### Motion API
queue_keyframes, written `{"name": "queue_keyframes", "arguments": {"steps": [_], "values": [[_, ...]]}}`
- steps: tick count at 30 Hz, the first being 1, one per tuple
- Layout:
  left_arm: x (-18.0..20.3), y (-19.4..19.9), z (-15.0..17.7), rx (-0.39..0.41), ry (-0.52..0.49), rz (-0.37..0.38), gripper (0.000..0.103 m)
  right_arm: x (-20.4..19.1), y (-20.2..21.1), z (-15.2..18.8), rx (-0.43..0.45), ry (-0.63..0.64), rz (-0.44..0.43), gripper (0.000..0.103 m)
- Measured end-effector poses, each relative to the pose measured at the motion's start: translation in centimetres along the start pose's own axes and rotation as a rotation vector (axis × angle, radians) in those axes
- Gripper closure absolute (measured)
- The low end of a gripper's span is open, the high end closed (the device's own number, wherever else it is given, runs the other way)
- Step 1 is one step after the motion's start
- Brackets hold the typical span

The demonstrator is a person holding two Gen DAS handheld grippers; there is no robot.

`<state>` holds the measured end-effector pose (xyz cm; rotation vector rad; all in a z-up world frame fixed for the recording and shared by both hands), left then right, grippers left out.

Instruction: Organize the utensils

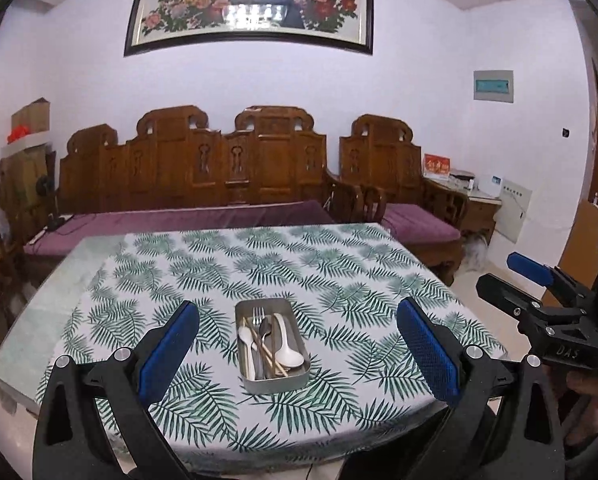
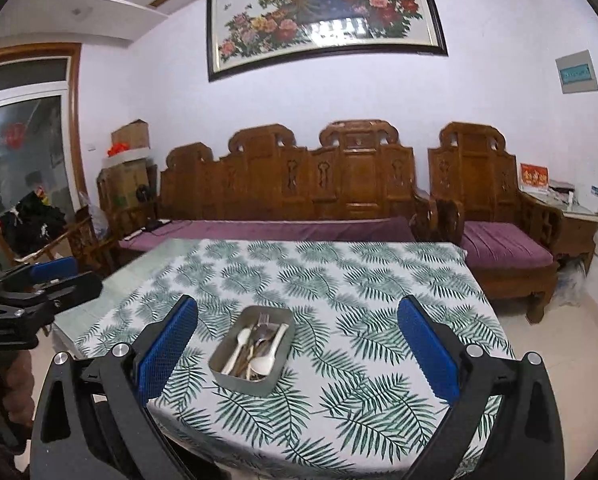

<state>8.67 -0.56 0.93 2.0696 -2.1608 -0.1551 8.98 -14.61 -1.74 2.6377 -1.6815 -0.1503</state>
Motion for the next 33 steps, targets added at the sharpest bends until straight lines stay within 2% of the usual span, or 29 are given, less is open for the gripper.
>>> {"name": "queue_keyframes", "arguments": {"steps": [9, 33], "values": [[1.0, 1.8, -1.1, 0.051, -0.034, 0.000, 0.008, -1.0, 0.9, -1.0, 0.022, 0.009, -0.018, 0.003], [0.7, 2.0, -1.2, 0.058, -0.035, -0.012, 0.008, -1.1, 1.0, -1.0, 0.021, 0.004, -0.021, 0.003]]}}
Point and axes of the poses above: each gripper's, at about its wrist camera, not at the fingertips, and y roughly against the way its jaws point, x to its right, z to its underside, the point moved 6 cm from there along -y, roughly the way its jaws point, and after that the axes turned 15 degrees about x, right-handed, at the moved point
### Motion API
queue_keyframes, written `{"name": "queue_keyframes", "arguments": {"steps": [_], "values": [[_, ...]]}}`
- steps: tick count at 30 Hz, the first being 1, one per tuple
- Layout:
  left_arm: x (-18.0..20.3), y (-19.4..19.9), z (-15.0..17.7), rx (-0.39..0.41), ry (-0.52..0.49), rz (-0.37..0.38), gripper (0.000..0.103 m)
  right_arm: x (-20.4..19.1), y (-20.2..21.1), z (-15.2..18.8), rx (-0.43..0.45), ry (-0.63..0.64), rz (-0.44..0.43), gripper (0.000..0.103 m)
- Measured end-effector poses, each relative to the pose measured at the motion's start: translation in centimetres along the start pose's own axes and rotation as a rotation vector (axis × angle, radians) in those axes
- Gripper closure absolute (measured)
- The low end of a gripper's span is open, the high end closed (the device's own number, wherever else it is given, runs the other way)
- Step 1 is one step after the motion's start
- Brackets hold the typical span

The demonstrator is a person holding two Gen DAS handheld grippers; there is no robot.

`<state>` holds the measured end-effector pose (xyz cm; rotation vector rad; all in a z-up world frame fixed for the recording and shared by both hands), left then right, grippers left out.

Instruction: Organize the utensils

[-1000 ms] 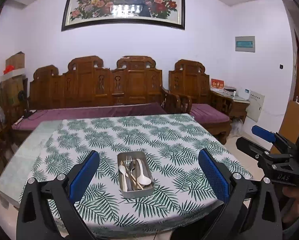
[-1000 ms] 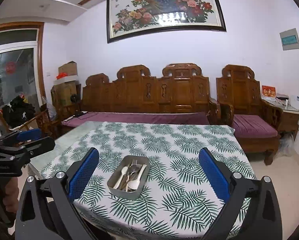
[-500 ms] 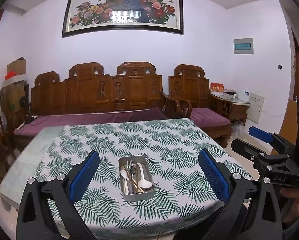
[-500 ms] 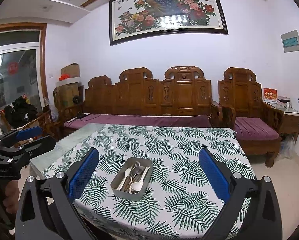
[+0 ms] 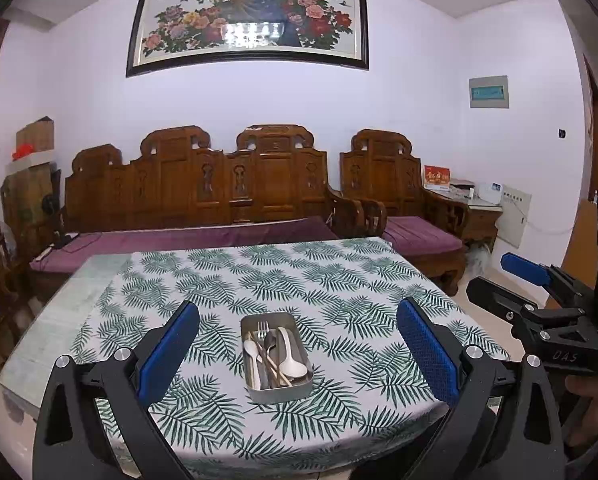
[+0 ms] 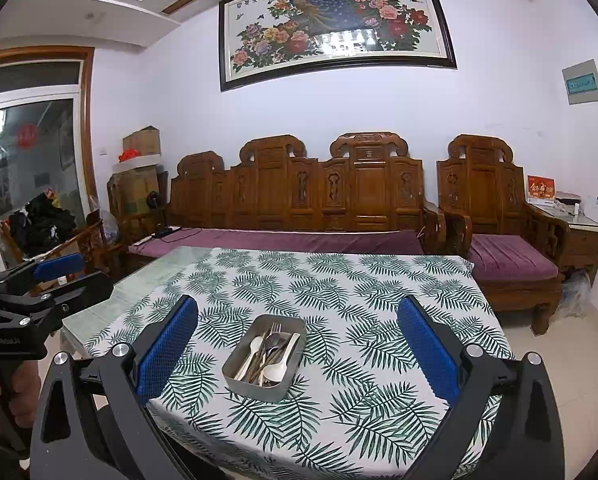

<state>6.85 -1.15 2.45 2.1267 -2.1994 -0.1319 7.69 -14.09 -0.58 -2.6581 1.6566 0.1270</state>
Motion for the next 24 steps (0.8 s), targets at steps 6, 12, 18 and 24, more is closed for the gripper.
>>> {"name": "queue_keyframes", "arguments": {"steps": [6, 12, 18, 24], "values": [[-0.01, 0.01, 0.01, 0.000, 0.001, 0.000, 0.008, -0.16, 0.09, -0.08, 0.004, -0.001, -0.001, 0.003], [-0.03, 0.02, 0.00, 0.000, 0.001, -0.001, 0.008, -0.20, 0.07, -0.11, 0.003, -0.001, -0.002, 0.003], [-0.01, 0.05, -0.03, 0.002, 0.001, 0.003, 0.008, -0.20, 0.09, -0.10, 0.002, -0.001, -0.003, 0.003], [0.04, -0.04, 0.11, 0.001, 0.000, 0.000, 0.008, -0.16, 0.11, -0.10, 0.003, -0.003, -0.003, 0.003]]}}
Point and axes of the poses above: each gripper's, at about its wrist camera, not at the fingertips, and y roughly against the way its jaws point, x to its right, z to its underside, the point moved 6 cm from there along -y, roughly the way its jaws point, and after that the axes turned 15 degrees about x, right-handed, at the moved point
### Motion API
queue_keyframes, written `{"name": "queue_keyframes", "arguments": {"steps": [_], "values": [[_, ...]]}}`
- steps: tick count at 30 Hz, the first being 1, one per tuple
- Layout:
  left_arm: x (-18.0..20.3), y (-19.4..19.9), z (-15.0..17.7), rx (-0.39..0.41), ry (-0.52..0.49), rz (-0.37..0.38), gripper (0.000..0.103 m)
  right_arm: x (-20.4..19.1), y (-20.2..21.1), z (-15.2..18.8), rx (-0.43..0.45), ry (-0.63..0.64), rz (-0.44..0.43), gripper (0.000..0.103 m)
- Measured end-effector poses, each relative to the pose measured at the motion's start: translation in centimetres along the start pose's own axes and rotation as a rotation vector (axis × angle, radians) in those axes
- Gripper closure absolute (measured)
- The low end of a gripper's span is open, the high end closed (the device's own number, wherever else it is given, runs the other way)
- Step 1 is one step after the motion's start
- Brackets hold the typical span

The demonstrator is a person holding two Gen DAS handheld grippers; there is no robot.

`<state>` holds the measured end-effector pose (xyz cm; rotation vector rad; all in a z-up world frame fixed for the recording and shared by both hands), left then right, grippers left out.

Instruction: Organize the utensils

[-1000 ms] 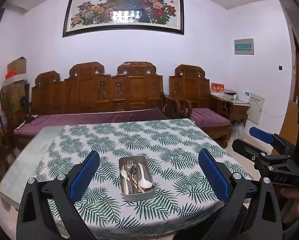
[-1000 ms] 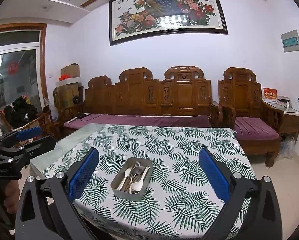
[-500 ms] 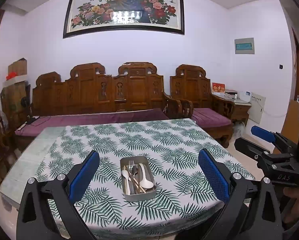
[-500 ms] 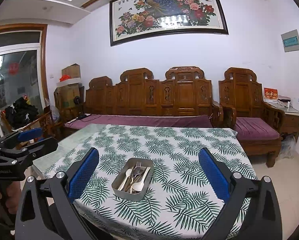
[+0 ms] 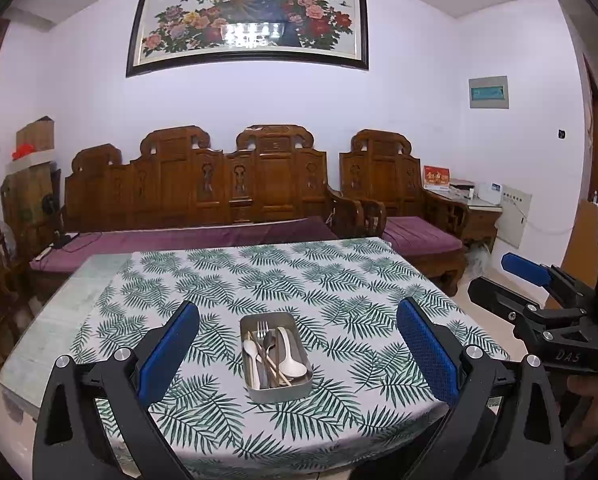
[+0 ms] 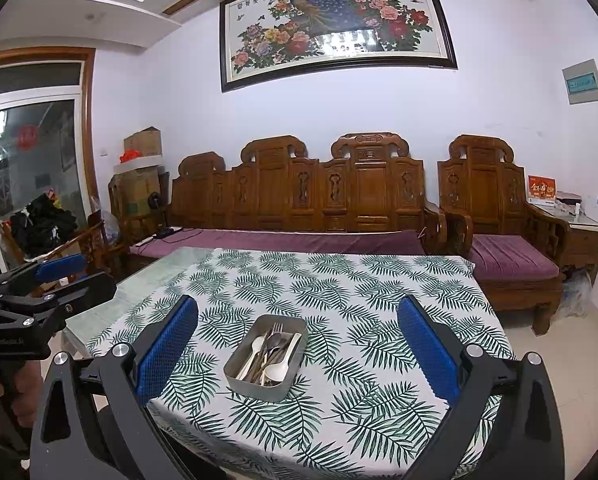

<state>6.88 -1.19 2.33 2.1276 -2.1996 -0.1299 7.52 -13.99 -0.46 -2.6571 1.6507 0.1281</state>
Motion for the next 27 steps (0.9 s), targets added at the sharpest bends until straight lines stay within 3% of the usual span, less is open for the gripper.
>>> {"name": "queue_keyframes", "arguments": {"steps": [27], "values": [[0.24, 0.20, -0.01, 0.001, 0.000, 0.001, 0.008, -0.38, 0.18, -0.23, 0.002, -0.008, -0.008, 0.003]]}}
Point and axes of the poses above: each gripper's, at about its wrist camera, not at the fingertips, and y roughly against the way its jaws point, x to its right, z to its underside, the point moved 6 cm from there along -y, roughly the way its jaws point, and after that the axes turned 15 degrees about x, right-handed, at the moved point
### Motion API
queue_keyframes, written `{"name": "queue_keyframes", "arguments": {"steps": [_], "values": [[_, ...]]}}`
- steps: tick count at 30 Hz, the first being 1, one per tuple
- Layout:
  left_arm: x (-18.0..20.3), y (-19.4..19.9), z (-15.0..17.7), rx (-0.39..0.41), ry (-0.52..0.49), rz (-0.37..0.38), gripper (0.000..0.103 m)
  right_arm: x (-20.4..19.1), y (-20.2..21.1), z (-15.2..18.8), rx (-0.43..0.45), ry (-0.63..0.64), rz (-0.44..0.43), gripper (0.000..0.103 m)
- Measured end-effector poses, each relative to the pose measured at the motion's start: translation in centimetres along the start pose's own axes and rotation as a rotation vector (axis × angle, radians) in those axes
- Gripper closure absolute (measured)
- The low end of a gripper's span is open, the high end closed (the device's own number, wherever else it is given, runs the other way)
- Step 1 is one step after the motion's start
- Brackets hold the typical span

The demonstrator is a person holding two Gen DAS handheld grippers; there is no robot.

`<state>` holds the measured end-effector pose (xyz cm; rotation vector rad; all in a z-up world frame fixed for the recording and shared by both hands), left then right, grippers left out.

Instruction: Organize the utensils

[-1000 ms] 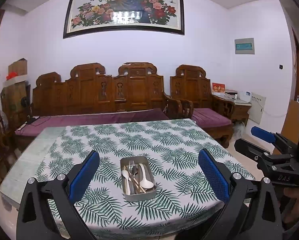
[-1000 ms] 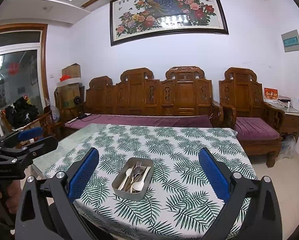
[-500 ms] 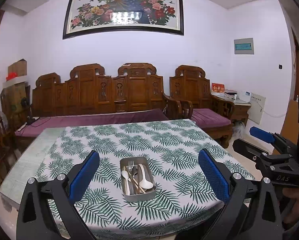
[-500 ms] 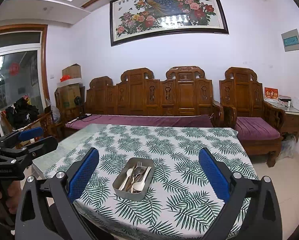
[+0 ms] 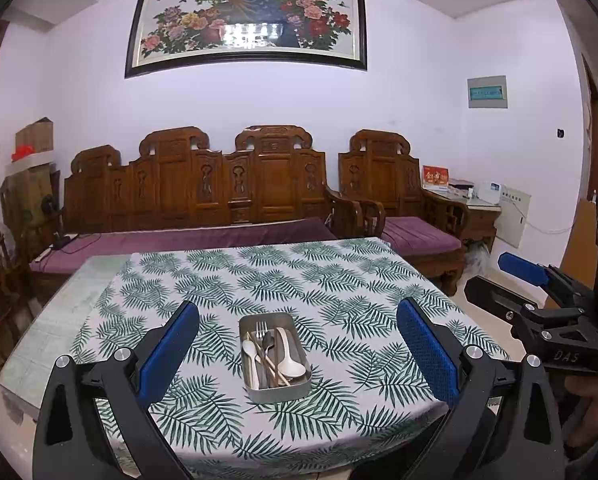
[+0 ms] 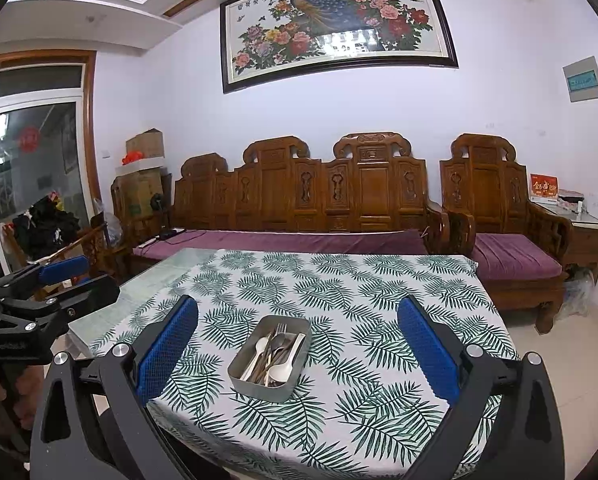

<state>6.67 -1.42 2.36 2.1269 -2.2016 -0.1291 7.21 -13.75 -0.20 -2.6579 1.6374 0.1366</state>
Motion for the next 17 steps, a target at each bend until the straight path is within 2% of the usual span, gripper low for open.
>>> {"name": "queue_keyframes", "arguments": {"steps": [17], "values": [[0.13, -0.11, 0.16, -0.006, 0.003, -0.007, 0.008, -0.31, -0.14, -0.15, -0.001, -0.003, -0.004, 0.003]]}}
Point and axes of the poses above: each gripper's, at about its wrist camera, not at the fingertips, and y roughly against the way its jaws point, x to its right, z to its underside, the point moved 6 cm from there along -y, roughly the way its jaws point, and after that the axes turned 15 degrees about x, right-handed, at the moved point
